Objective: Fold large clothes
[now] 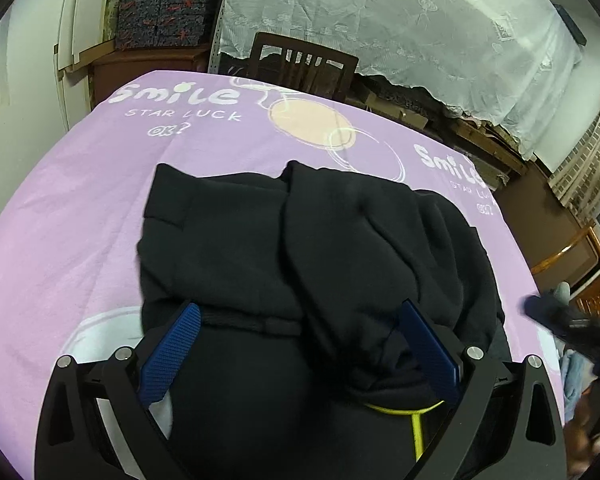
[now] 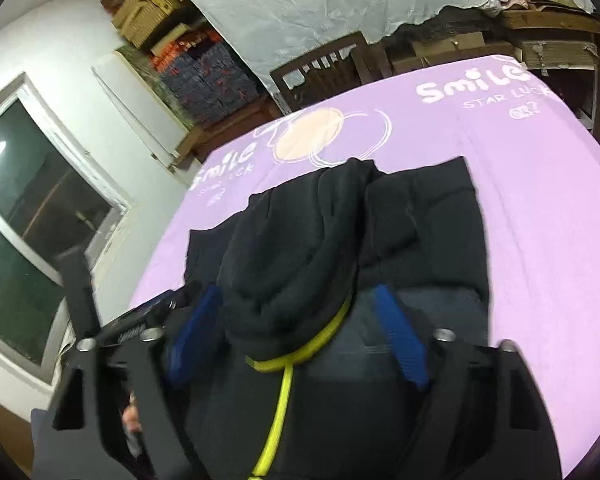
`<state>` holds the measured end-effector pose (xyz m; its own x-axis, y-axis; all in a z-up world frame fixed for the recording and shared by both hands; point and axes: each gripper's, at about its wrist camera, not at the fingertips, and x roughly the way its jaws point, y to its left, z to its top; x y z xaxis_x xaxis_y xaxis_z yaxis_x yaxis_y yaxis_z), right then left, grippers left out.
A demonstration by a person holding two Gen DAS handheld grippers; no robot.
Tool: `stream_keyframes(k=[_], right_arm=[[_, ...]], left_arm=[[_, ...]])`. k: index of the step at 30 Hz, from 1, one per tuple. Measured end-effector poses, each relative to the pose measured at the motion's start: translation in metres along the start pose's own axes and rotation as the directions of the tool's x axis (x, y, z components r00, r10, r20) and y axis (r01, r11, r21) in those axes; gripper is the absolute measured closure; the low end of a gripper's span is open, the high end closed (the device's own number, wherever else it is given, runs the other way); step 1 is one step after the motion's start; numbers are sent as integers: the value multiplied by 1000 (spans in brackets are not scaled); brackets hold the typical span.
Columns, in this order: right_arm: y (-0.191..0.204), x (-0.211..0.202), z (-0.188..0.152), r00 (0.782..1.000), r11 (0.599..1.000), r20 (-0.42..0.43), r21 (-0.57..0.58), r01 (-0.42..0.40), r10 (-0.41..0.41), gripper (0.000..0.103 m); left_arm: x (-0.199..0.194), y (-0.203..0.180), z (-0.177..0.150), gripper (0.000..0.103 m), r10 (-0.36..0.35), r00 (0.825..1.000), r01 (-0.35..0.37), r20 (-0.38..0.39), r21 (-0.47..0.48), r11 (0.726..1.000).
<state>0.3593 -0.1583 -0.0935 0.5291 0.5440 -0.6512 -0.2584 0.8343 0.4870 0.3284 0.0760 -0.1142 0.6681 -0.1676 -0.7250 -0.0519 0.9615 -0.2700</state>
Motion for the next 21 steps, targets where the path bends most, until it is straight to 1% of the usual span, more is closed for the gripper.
stream_keyframes(k=[1,2,3,4,5,6,9,12,14,15,16,17,19,21], right_arm=[[0,8,-3,1000,1000,-12,-6,8,-8,67],[0,18,-8,999,1000,-34,-18,21,-22,73],[-4,29,-16,997,998,-61,-29,47,-48,83],[-12,41,-26,993,997,-96,-19,71,-73,86],[-23,51,-36,988,996,-129,5,86,-85,86],[-34,49,-44,994,998,-98,26,52,-49,90],[-42,44,-46,993,997,-121,69,22,-14,90],[-39,44,-47,993,999,-115,24,29,-26,90],[-39,38,-48,994,999,-105,37,27,-23,89],[-39,31,-48,996,999,-92,46,21,-17,87],[-37,21,-44,999,999,-52,49,19,-16,82],[-32,13,-38,999,999,-10,31,38,-38,82],[-19,1,-24,995,997,54,-11,79,-79,82],[-10,3,-8,997,998,61,-16,55,-54,83]], left_arm=[[4,-3,-3,3,24,1000,-24,-2,22,999],[9,-5,-6,3,56,998,-55,-9,47,997],[17,-7,-10,3,102,995,-100,-21,77,992],[23,-6,-14,3,135,990,-131,-34,95,987],[34,-5,-20,3,158,985,-149,-68,112,982],[41,-3,-22,3,159,982,-147,-98,114,983],[43,-2,-21,3,156,982,-143,-102,125,982],[40,1,-21,3,144,984,-133,-102,109,985],[29,3,-18,3,133,988,-125,-81,98,987],[22,1,-15,3,137,989,-131,-57,100,986],[11,-1,-10,3,139,990,-137,-16,103,985],[2,-4,-6,3,133,991,-134,14,106,985],[-9,-12,2,3,109,993,-114,50,117,987],[-11,-24,13,3,94,993,-104,71,147,984]])
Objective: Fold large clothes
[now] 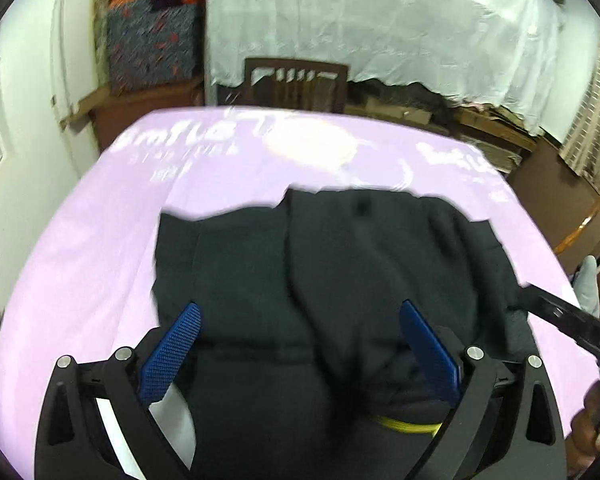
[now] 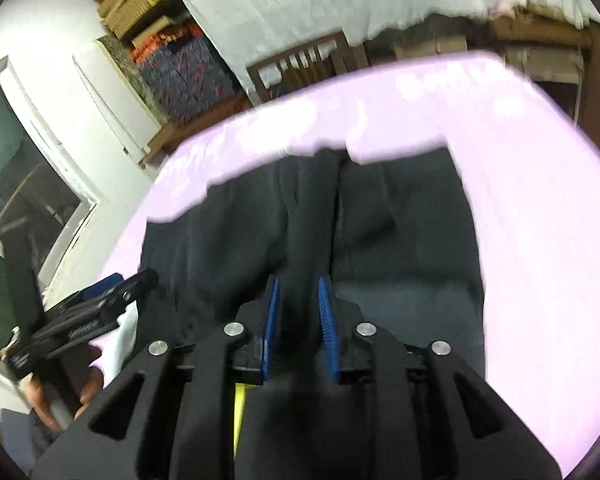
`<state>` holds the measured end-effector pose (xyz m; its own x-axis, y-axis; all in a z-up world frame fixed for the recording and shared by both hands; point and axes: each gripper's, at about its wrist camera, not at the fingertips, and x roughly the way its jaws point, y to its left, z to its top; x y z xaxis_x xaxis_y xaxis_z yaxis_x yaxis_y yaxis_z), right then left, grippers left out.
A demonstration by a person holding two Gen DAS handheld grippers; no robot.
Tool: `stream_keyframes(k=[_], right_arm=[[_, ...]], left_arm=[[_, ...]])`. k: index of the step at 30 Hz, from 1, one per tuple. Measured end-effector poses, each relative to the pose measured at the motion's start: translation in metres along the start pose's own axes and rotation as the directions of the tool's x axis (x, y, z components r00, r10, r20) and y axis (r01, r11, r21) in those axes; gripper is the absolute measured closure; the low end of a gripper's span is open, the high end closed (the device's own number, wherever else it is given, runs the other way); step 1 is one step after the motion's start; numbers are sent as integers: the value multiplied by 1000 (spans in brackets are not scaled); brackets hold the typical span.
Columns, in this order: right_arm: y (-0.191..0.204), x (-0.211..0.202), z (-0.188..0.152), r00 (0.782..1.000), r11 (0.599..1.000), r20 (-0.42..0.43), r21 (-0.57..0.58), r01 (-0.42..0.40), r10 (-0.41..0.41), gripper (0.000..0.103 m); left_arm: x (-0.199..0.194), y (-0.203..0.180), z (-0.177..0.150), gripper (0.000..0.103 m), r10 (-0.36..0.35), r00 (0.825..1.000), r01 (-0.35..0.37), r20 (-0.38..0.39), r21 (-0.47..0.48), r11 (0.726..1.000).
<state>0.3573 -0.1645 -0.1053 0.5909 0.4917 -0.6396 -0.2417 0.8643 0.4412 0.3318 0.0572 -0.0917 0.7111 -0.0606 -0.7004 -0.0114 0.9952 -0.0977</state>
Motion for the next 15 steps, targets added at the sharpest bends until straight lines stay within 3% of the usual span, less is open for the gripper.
stream_keyframes(k=[3,7,9,12,15], right_arm=[[5,23,19,999,999,-16,26,-39,40,83],[-17,64,8,995,995,-102,101,-7,17,80],[-36,74,4,990,985,-102,156,-79,96,84],[-47,72,7,982,970,-122,216,-115,144,86],[-42,57,5,987,977,-106,188,-97,118,84]], left_arm=[[17,-16,9,3,-35,999,35,-4,36,999],[73,-14,-14,3,-9,992,14,-126,39,999],[71,-22,-13,3,27,994,-16,-104,99,995],[71,-22,-14,3,29,994,-18,-108,102,995],[55,-9,-10,3,-5,994,10,-113,43,999]])
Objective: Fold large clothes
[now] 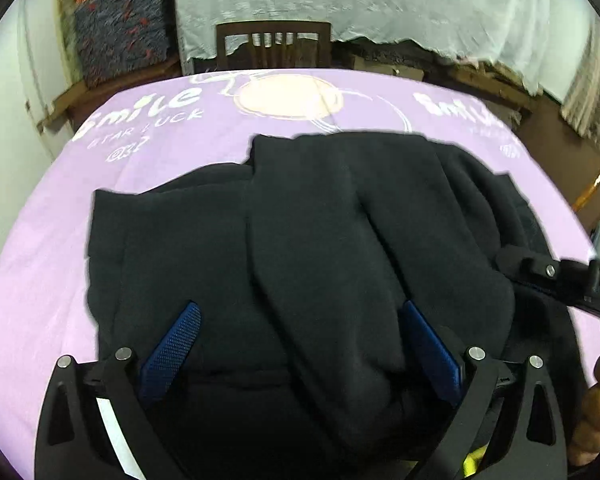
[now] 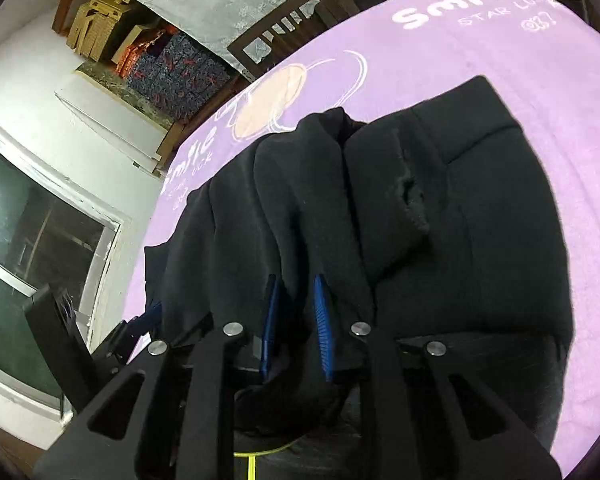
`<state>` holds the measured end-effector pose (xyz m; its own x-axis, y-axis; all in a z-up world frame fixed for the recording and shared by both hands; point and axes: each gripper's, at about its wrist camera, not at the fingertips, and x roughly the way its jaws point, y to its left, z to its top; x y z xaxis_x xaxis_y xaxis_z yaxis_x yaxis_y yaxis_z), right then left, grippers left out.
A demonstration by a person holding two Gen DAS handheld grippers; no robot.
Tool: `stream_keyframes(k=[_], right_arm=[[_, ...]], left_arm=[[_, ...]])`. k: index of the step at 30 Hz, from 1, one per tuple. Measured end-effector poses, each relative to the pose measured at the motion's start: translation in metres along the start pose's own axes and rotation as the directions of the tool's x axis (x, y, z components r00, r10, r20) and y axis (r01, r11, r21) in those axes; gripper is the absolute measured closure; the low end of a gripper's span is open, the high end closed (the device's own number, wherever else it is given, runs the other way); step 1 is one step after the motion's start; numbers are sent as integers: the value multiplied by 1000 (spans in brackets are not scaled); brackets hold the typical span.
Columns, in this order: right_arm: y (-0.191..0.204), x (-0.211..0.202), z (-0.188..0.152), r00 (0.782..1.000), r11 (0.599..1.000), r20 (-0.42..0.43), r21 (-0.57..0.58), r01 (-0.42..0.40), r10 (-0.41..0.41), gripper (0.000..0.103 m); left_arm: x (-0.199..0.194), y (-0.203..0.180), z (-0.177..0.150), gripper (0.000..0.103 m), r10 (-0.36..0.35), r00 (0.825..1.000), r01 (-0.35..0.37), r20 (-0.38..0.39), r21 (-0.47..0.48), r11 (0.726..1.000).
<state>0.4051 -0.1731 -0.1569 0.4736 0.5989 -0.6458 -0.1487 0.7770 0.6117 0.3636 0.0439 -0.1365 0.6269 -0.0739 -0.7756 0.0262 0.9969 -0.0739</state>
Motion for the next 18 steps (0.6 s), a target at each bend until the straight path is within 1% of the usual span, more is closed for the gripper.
stream_keyframes(k=[3,4,6,8,10,11,12,13,15,18], right_arm=[[24,-33,-9,998,996,59,-88,-14,19,78],[32,-39,-12,997,994,68,-104,-17,25,77],[39,-47,-22,997,992,73,-123,-29,38,73],[41,-41,-32,999,991,32,-127,-39,44,71],[36,-18,-42,998,993,-54,-119,-16,9,70],[28,-5,-45,996,995,-90,-105,0,-9,70],[21,-1,-46,996,995,-81,-93,-30,22,72],[20,1,-43,996,995,-86,-91,-40,32,72],[16,3,-40,994,996,-98,-60,-60,54,72],[15,3,-38,993,996,-99,-62,-67,61,72]], left_arm=[[-27,12,-1,3,-40,999,41,24,-43,998],[-36,15,-5,3,-53,998,54,27,-55,997],[-42,17,-12,3,-70,997,72,24,-64,995],[-36,12,-21,3,-81,997,80,-15,-56,995],[-11,3,-27,3,-74,994,72,-87,-26,997],[-5,0,-27,3,-68,994,67,-87,-12,998],[-5,-5,-27,3,-47,997,49,-61,23,999],[-2,-6,-26,3,-45,997,47,-66,31,998],[0,-4,-25,3,-58,996,60,-66,20,998],[2,-4,-24,3,-62,996,63,-63,19,998]])
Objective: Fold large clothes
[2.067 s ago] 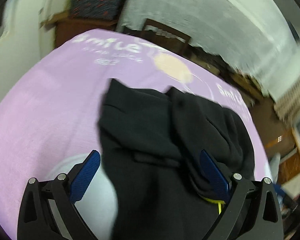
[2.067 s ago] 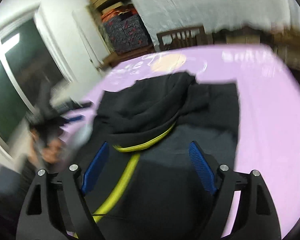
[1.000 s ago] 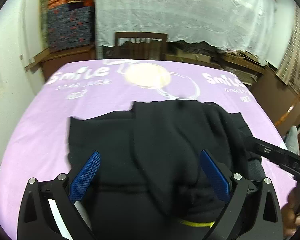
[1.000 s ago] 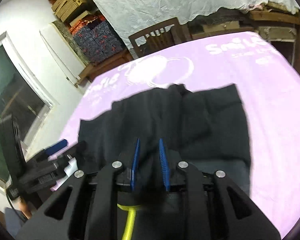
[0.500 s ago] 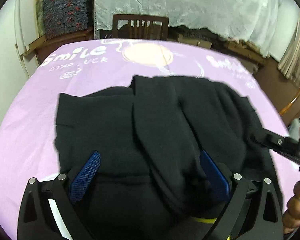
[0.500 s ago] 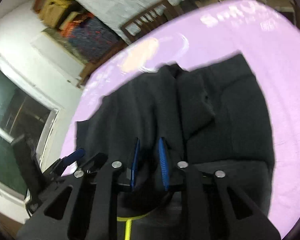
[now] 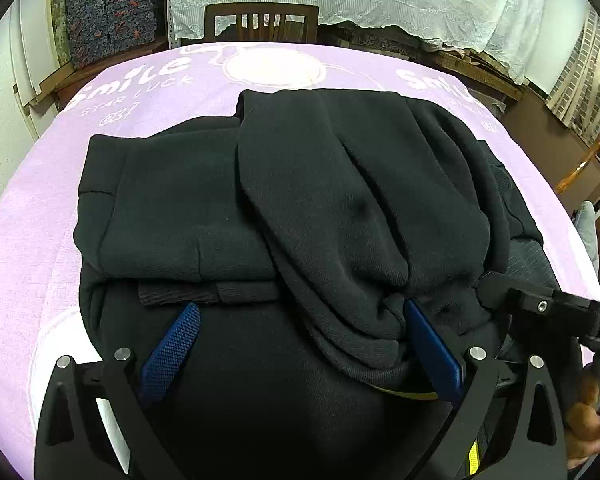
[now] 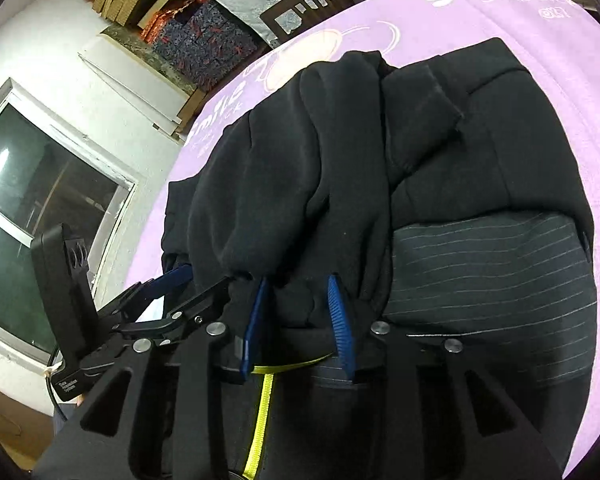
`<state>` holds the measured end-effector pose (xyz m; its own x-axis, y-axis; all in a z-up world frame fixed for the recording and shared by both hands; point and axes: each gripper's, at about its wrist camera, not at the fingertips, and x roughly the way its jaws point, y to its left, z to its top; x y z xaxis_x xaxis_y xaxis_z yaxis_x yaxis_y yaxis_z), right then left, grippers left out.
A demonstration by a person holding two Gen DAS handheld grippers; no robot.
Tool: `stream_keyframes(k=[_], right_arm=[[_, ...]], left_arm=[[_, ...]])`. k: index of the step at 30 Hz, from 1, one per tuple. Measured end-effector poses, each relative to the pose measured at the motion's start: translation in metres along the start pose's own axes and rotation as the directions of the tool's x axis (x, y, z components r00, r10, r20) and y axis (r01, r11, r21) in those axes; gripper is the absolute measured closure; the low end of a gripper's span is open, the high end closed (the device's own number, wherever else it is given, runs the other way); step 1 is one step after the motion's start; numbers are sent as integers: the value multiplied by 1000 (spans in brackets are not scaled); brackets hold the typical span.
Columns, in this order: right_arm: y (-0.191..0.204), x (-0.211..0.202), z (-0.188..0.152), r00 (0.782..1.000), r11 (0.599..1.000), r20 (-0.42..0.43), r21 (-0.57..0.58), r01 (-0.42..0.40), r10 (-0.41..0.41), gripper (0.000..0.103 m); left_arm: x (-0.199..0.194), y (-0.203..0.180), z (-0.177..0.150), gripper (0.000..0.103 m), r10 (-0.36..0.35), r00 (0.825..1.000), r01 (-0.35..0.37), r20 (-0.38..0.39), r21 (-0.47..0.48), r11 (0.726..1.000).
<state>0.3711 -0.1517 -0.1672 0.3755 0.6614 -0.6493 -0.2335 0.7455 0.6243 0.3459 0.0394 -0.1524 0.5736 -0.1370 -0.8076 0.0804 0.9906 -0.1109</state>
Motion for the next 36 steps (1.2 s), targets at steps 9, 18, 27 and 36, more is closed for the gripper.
stream_keyframes(k=[9,18,27,36], right_arm=[[7,-64,-11,992,999,122,-44,-1,7,66],[-59,-151,-69,981,994,171,72,85,-97,50],[-93,-167,-85,991,991,118,124,52,-66,50],[-99,-118,-50,999,987,37,158,18,-24,42]], left_arm=[[-51,19,-9,3,16,996,-11,86,-62,998],[-109,77,-78,3,-28,996,43,83,-188,981],[-101,97,-77,3,-118,992,125,41,-227,966],[-55,98,-43,8,-193,981,184,-21,-205,961]])
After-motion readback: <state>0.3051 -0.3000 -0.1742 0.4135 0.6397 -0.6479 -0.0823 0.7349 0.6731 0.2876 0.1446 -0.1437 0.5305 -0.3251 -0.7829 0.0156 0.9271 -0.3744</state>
